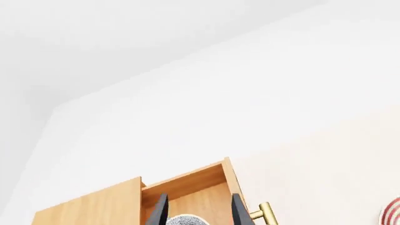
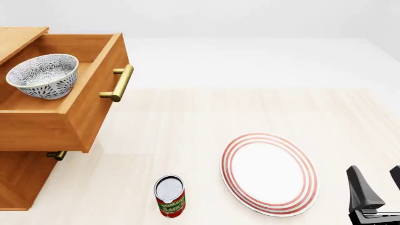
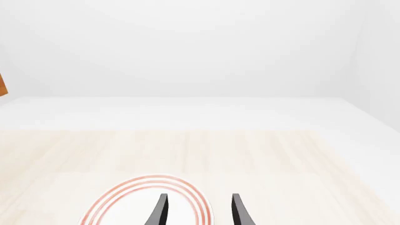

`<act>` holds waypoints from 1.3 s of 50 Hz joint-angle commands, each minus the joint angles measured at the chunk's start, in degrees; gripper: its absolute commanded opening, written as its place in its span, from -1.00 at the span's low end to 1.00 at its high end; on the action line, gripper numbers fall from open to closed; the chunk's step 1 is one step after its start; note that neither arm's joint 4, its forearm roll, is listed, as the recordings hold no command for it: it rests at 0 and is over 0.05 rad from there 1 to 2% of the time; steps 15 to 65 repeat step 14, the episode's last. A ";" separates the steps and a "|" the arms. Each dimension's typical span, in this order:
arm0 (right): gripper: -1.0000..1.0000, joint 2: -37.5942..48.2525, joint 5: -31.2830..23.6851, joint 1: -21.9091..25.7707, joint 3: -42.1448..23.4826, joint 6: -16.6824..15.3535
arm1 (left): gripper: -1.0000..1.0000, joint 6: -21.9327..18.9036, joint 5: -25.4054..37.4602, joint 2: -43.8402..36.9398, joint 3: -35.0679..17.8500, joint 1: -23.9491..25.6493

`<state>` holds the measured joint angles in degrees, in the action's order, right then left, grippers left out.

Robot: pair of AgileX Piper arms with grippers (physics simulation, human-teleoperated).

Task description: Put the bowl in the top drawer of the cabinet.

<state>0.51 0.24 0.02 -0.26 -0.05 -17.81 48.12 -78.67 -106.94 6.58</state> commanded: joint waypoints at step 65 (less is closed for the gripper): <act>1.00 0.00 0.00 0.00 0.00 -0.01 | 1.00 -6.33 8.20 3.62 -26.47 5.46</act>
